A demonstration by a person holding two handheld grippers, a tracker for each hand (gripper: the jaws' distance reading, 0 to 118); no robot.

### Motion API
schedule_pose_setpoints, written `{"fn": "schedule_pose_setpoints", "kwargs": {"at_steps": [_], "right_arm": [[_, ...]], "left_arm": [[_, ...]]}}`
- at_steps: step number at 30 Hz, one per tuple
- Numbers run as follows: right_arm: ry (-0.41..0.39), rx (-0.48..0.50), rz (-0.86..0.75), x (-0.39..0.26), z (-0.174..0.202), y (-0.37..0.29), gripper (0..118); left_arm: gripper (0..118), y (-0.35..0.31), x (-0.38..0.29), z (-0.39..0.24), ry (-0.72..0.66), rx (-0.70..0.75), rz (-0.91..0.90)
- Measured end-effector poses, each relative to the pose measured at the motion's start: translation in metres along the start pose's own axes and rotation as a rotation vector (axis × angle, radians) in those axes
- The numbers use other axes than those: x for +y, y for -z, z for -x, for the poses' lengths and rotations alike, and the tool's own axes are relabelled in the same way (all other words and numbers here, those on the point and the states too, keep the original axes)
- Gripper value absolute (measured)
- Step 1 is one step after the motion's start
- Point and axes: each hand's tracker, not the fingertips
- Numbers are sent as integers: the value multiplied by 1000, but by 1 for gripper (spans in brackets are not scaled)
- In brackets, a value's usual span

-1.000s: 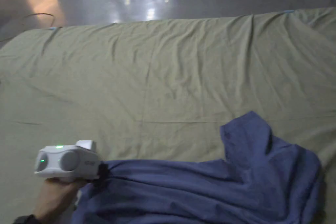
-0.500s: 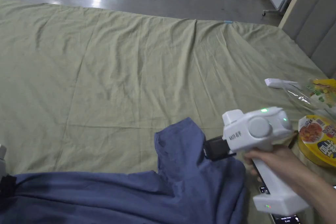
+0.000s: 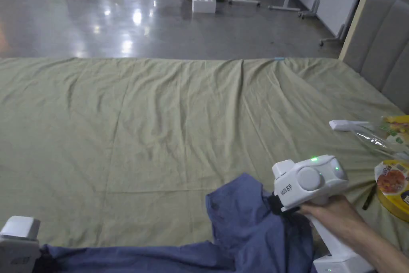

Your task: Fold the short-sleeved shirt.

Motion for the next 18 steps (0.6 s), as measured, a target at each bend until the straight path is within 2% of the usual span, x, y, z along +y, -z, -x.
{"fn": "schedule_pose_setpoints", "kwargs": {"at_steps": [1,6,12,18], "right_arm": [[20,11,-58,0,-6,-24,3],[84,26,-340,-9,-23,-149,3],[163,-21,-634,-23,-37,-285,3],[150,-120,-847,-14,-31,-374,3]], "left_arm": [[2,-20,1,3,-18,-60,-87],[2,-153,4,19,-67,-142,-429],[2,-283,8,34,-155,-187,-707],[2,-368,23,39,-158,-166,-934]]}}
